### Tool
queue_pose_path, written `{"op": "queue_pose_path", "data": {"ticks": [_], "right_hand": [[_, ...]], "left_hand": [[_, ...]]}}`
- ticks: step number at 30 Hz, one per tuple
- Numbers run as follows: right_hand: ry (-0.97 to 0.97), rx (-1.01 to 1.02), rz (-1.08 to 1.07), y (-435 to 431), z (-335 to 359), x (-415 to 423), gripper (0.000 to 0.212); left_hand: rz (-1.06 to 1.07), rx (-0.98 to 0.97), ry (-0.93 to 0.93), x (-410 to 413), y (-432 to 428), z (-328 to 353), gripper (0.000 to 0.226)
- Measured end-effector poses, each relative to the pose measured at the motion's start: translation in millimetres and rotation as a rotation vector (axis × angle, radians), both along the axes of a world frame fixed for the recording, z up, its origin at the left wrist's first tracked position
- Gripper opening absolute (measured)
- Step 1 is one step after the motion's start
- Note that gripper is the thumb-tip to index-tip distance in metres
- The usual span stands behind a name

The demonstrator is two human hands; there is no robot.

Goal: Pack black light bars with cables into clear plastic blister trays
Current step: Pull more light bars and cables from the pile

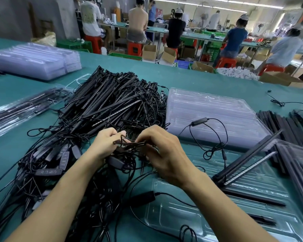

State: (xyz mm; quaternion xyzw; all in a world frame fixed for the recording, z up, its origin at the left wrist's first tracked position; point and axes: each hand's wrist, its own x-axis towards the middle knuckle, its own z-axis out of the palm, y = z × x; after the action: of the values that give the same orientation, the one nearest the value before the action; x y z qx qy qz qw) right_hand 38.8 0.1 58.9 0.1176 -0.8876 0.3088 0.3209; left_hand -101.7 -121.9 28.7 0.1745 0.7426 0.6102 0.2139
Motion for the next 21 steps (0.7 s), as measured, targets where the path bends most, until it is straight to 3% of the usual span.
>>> {"op": "queue_pose_path", "data": {"ticks": [2,5,9,11,15,21], "right_hand": [[0.008,-0.162,-0.080,-2.7,-3.8,-3.9,0.011],[-0.068,-0.605,-0.155,-4.5,-5.8,-11.7,0.012],[-0.118,-1.005,-0.120,4.4,1.4,-23.0,0.009],[-0.097,-1.066,-0.093,7.5,7.0,-26.6,0.008],[-0.035,-0.970,-0.149,21.1,28.3,-35.9,0.003],[0.127,-0.924,-0.302,46.1,51.9,-43.8,0.007]], "left_hand": [[-0.026,0.016,0.003,-4.8,0.8,-0.8,0.026],[-0.130,0.010,-0.012,-8.9,1.5,-2.8,0.022],[-0.188,0.035,-0.058,-1.3,-5.5,7.1,0.025],[-0.246,0.066,-0.034,3.1,-15.6,10.6,0.030],[-0.508,-0.020,0.091,8.7,-33.3,11.9,0.052],[-0.534,-0.041,0.100,4.4,-34.7,15.8,0.038]]}}
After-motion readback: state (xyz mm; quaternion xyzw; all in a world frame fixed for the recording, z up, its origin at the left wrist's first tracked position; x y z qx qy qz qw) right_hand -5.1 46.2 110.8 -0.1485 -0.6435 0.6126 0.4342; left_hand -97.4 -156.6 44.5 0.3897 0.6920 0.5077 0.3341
